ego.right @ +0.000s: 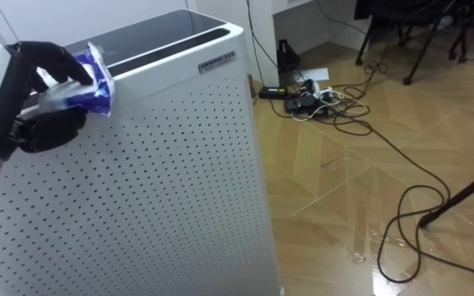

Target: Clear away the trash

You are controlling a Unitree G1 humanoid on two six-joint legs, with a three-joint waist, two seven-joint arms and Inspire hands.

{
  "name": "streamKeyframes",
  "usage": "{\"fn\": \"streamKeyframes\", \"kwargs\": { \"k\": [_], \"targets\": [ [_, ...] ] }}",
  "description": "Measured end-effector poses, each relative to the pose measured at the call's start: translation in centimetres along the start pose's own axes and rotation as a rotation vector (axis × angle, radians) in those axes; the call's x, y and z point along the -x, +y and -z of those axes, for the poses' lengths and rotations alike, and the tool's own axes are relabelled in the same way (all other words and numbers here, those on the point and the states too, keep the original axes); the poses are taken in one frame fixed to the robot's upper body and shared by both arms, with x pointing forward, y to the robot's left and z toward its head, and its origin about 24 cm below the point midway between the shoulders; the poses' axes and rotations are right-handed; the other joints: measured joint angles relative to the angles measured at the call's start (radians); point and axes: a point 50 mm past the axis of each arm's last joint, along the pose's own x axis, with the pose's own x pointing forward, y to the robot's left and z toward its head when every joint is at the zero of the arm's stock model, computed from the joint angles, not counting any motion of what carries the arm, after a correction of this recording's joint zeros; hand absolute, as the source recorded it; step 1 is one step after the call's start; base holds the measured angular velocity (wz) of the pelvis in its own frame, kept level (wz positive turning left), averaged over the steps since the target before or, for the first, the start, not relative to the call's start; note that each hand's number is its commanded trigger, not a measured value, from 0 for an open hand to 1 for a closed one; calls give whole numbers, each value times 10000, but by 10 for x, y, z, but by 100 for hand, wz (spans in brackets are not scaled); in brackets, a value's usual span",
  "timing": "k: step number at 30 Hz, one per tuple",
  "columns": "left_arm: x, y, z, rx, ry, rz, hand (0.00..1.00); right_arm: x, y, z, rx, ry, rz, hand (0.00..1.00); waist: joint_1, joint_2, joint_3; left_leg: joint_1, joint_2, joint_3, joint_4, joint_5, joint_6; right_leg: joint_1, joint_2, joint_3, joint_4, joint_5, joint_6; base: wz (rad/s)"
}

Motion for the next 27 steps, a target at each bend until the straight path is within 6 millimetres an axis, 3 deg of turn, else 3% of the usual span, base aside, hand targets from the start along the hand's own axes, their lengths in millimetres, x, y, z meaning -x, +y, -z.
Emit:
{"fn": "streamKeyframes", "kwargs": {
  "k": [12, 19, 24, 25, 27],
  "targets": [
    [-5, 10, -4, 1394, 192, -340, 100, 0, -3, -8, -46, -366, 391, 100, 55, 114, 38, -77, 10, 15, -78, -3, 3, -88, -25, -10, -44, -1, 1, 1],
    [4, 28, -49, 4934, -1922, 401, 100, -3, -1, -16, -319, -675, 292, 100, 51, -37, 12, -430, -75, -117, -9, -2, 8, -302, -108, -252, -36, -9, 23, 9],
    [17, -2, -79, 7390, -3084, 3341, 100, -6, 9, -23, 64, -882, -32, 100, 54, -128, 13, -515, -41, -41, -7, -3, 9, -430, -114, -224, 32, -8, 21, -4],
    [22, -9, -84, 7584, -3286, 4007, 100, -6, 10, -23, 117, -921, -87, 100, 54, -76, -37, -592, -6, -1, 12, -2, 9, -560, -111, -194, 144, -8, 21, -9],
    [28, -14, -86, 7880, -3426, 4786, 100, -7, 13, -20, 127, -835, -203, 100, 14, -131, -36, -587, 1, 24, 20, -2, 9, -540, -108, -194, 146, -7, 20, -3]
  ]
}}
